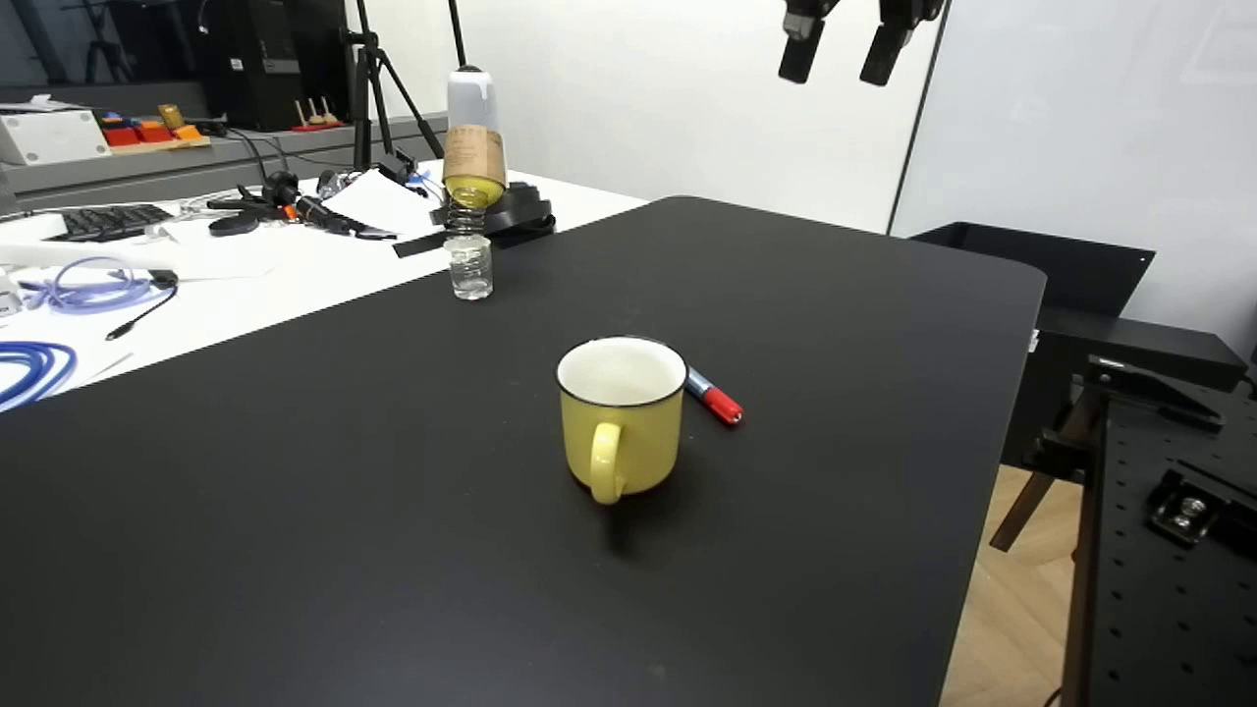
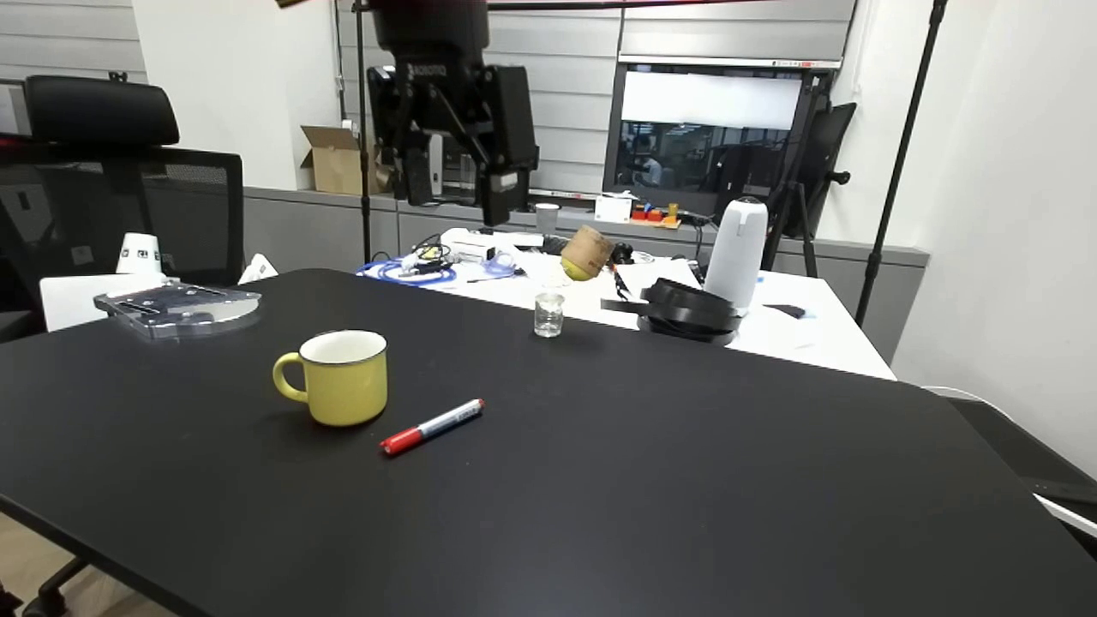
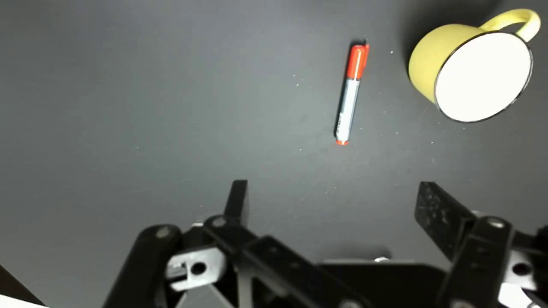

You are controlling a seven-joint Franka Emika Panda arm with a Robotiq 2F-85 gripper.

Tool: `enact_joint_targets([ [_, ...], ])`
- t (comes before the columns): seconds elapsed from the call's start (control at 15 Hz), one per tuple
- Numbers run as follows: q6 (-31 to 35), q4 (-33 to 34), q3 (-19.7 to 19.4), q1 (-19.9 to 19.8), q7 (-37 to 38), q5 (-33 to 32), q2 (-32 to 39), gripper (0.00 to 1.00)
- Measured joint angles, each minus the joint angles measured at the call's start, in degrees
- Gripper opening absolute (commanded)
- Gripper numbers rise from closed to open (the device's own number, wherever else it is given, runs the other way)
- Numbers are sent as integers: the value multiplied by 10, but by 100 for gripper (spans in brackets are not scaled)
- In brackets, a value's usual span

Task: Put the marker into the cup.

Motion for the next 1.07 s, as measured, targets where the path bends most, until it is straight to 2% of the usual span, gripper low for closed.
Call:
enact_joint_targets([
  [0.2, 10, 46, -9, 11, -13, 14, 90, 100],
  [0.6, 2, 139, -4, 55, -32, 70, 260, 100],
  [1.07, 2, 198, 27, 76, -46, 114, 374, 100],
])
